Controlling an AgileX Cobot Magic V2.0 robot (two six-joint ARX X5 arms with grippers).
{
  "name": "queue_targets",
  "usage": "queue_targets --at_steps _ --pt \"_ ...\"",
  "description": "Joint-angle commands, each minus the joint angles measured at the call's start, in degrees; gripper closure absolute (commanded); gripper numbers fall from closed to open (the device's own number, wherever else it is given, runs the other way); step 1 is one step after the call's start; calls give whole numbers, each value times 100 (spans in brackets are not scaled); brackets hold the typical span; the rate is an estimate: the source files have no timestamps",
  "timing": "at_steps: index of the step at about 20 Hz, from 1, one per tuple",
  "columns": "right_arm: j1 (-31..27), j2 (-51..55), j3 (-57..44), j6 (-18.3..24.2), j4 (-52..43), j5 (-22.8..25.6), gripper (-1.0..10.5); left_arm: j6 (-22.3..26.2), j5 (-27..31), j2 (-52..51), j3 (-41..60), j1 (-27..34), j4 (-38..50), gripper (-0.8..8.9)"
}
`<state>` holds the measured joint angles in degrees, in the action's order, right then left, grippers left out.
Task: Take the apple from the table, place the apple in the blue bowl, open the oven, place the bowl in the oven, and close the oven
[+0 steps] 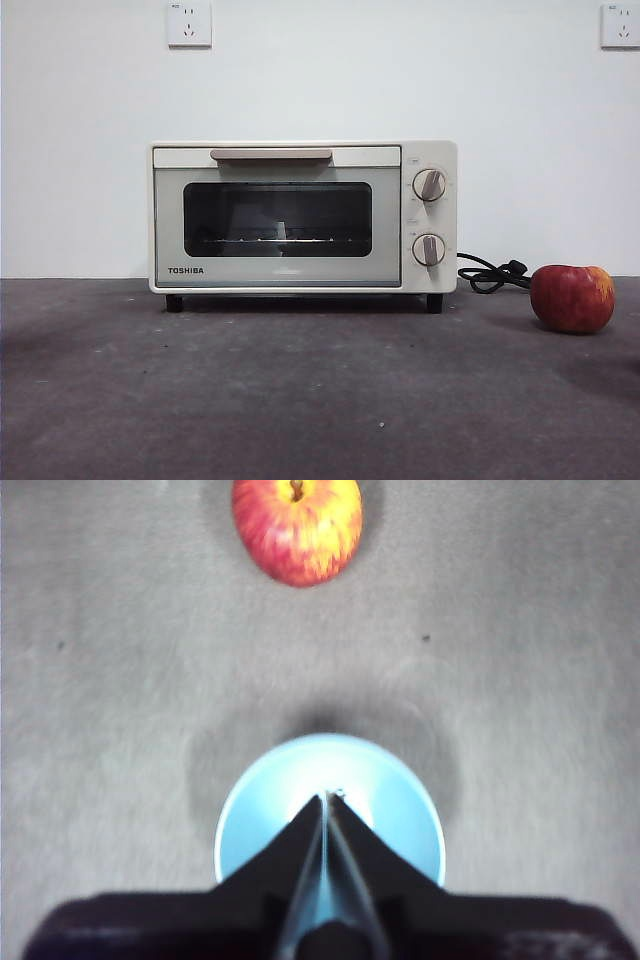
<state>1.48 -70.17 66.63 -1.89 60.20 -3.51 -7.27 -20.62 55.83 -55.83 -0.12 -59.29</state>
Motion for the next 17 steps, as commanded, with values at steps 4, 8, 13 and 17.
queue_targets --at_steps 4,8,13,17 --pt "7 -1263 883 52 -31 -20 780 151 -42 229 2 -179 116 818" --pt "46 -2131 1504 59 -22 -319 588 149 -42 236 2 -304 306 818" --pt "162 -3128 2044 98 -109 -315 255 149 -39 236 2 -424 343 818" --pt "267 -3773 2258 85 -448 -293 245 149 -39 236 2 -433 413 818"
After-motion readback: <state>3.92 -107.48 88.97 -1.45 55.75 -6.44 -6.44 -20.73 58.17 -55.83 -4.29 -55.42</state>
